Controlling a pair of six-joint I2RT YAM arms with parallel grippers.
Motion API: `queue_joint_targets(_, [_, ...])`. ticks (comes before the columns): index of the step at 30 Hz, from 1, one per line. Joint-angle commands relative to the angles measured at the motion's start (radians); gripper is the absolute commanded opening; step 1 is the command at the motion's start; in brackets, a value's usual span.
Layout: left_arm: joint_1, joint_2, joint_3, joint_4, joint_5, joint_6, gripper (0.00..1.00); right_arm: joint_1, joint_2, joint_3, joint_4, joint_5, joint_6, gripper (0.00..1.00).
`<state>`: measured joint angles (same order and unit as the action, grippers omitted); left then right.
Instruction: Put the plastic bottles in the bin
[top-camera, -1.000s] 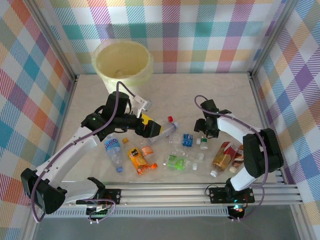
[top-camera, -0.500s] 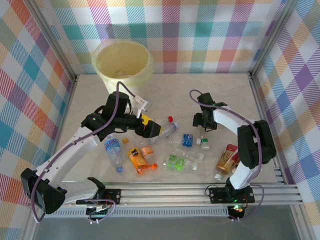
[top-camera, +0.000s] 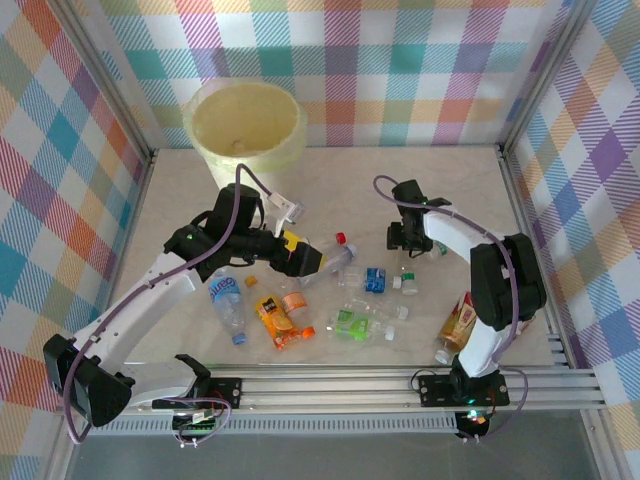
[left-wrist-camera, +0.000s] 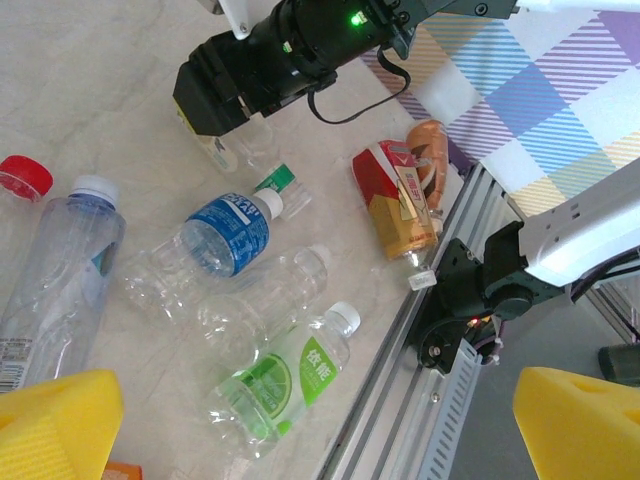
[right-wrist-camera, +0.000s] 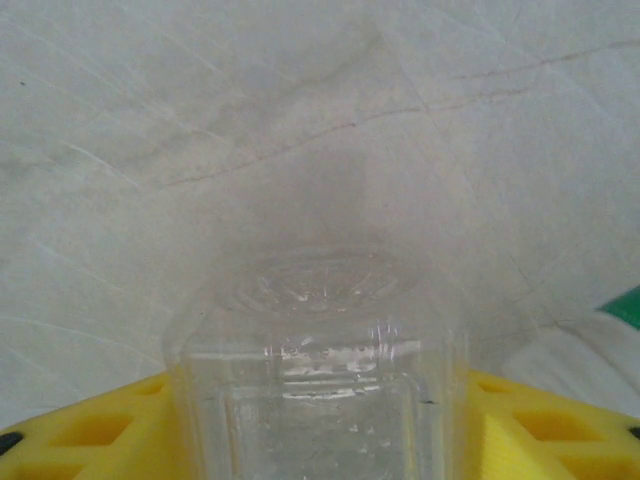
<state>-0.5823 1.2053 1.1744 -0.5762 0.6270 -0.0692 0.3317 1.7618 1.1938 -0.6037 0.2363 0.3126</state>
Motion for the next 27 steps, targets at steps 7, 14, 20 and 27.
queue_joint_targets(7, [-0.008,0.001,0.017,0.003,0.013,0.001,1.0,-0.007,-0.032,0.086,-0.028,0.038,-0.068,0.56])
queue_joint_targets(14, [-0.014,0.013,-0.004,0.074,-0.038,-0.117,0.99,-0.007,-0.13,0.128,-0.036,-0.061,-0.048,0.56])
queue_joint_targets(20, [-0.062,0.008,-0.069,0.236,-0.111,-0.271,0.99,-0.007,-0.221,0.139,-0.027,-0.18,0.014,0.56])
queue_joint_targets(27, [-0.129,0.067,-0.128,0.461,-0.143,-0.42,0.99,-0.008,-0.317,0.13,0.01,-0.345,0.086,0.56])
